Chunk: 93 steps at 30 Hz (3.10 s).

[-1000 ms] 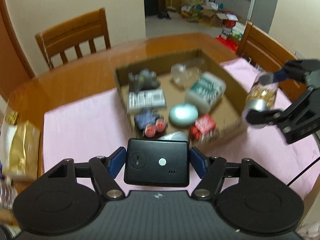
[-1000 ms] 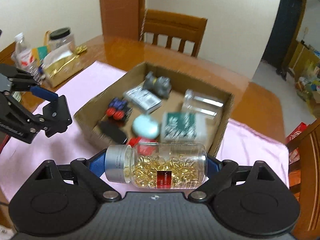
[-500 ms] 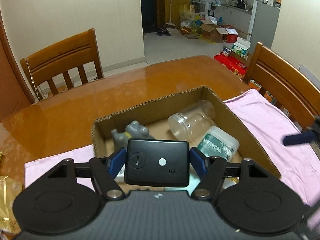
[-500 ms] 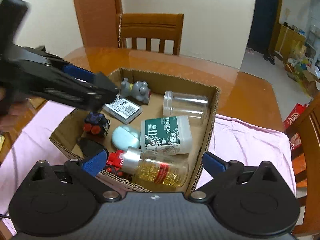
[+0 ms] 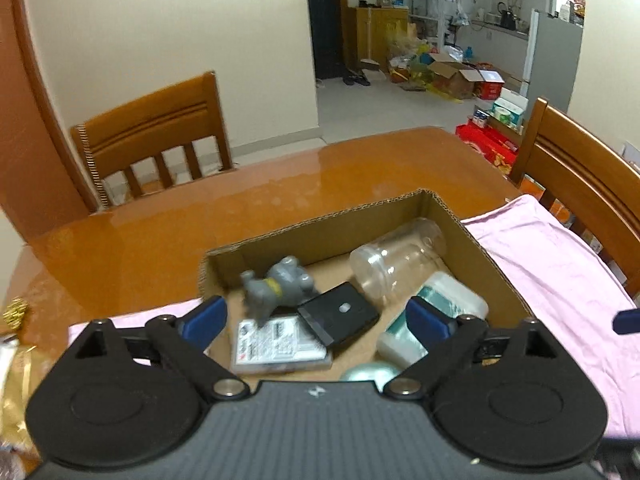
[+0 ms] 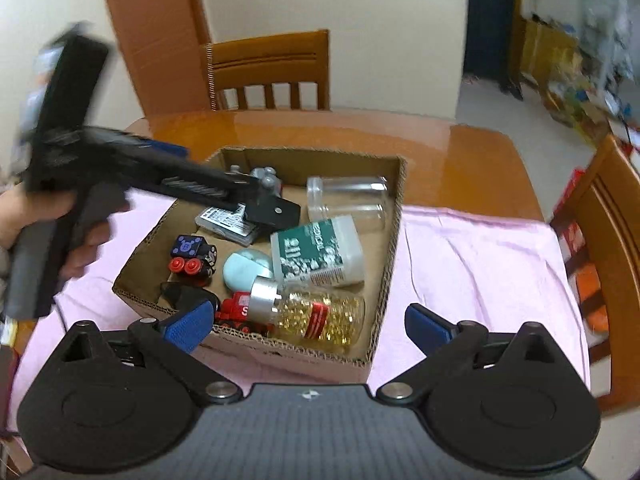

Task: Organize rigid objects

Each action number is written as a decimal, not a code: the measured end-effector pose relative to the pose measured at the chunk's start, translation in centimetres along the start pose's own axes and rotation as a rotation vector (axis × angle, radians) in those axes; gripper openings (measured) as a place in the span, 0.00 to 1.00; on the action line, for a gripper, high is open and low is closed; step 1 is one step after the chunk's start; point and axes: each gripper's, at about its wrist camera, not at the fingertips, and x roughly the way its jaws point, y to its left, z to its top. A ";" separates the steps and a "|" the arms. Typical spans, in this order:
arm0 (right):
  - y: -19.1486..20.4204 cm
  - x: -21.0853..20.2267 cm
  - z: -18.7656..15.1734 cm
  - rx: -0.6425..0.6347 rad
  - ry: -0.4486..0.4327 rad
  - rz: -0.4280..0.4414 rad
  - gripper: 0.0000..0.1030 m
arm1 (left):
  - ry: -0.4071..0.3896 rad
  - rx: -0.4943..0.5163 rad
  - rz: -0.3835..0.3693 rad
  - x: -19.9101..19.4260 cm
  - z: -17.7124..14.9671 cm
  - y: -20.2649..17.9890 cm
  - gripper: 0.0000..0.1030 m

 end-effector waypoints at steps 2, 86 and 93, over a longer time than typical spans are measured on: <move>0.1 0.1 0.0 0.030 0.040 -0.034 1.00 | 0.012 -0.012 0.029 -1.8 -0.7 0.2 0.95; 3.7 -3.6 -1.0 0.097 0.091 -0.173 1.00 | 0.168 -0.224 0.134 -11.1 -6.2 -0.5 0.96; 3.8 -3.6 -1.0 0.094 0.091 -0.172 1.00 | 0.172 -0.228 0.137 -11.2 -6.2 -0.5 0.96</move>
